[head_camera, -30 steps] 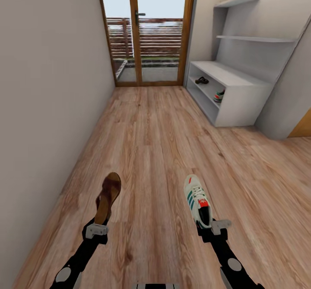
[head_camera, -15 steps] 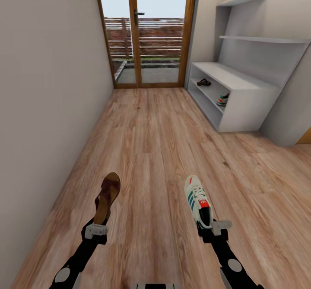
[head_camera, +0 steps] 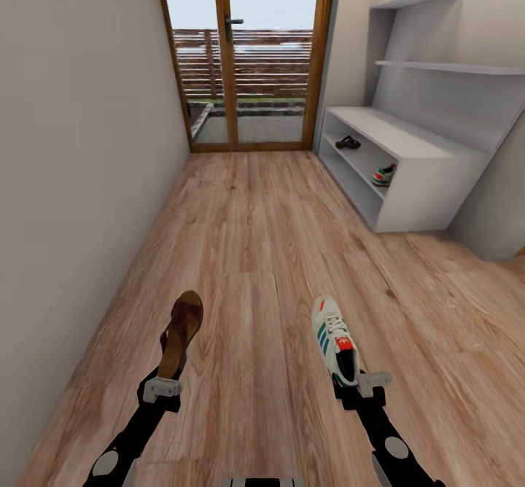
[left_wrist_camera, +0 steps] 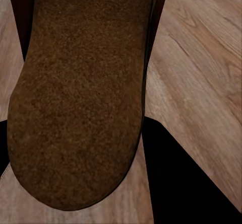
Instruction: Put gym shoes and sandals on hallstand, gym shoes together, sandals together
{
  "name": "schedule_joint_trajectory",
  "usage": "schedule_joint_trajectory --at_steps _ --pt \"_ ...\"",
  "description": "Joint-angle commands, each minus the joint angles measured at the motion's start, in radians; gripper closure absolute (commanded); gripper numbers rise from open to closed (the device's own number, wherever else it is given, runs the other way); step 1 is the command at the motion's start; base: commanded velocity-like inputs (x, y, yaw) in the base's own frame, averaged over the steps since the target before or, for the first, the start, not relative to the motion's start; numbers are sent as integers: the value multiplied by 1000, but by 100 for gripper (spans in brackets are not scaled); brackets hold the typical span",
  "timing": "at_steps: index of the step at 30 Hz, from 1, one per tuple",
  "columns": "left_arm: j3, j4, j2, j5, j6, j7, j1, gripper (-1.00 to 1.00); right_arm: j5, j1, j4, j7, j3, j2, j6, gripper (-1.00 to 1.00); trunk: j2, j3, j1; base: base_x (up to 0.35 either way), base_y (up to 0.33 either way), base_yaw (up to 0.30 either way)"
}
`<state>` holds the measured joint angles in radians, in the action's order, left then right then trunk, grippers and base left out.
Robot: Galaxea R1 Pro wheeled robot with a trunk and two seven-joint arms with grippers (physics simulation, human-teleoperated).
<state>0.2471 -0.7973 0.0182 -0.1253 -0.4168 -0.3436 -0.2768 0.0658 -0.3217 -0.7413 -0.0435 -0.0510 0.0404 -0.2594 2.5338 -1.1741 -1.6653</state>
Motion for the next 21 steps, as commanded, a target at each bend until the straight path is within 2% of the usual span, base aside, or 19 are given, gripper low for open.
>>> schedule_joint_trajectory --at_steps 1,21 --pt "8 0 2 -13 -5 -6 -1 100 7 0 0 -6 -3 1 -2 100 0 -1 0 325 0 0" --pt "8 -1 2 -13 -5 -6 -1 100 7 0 2 -6 -3 1 -3 100 0 -1 0 325 0 0"
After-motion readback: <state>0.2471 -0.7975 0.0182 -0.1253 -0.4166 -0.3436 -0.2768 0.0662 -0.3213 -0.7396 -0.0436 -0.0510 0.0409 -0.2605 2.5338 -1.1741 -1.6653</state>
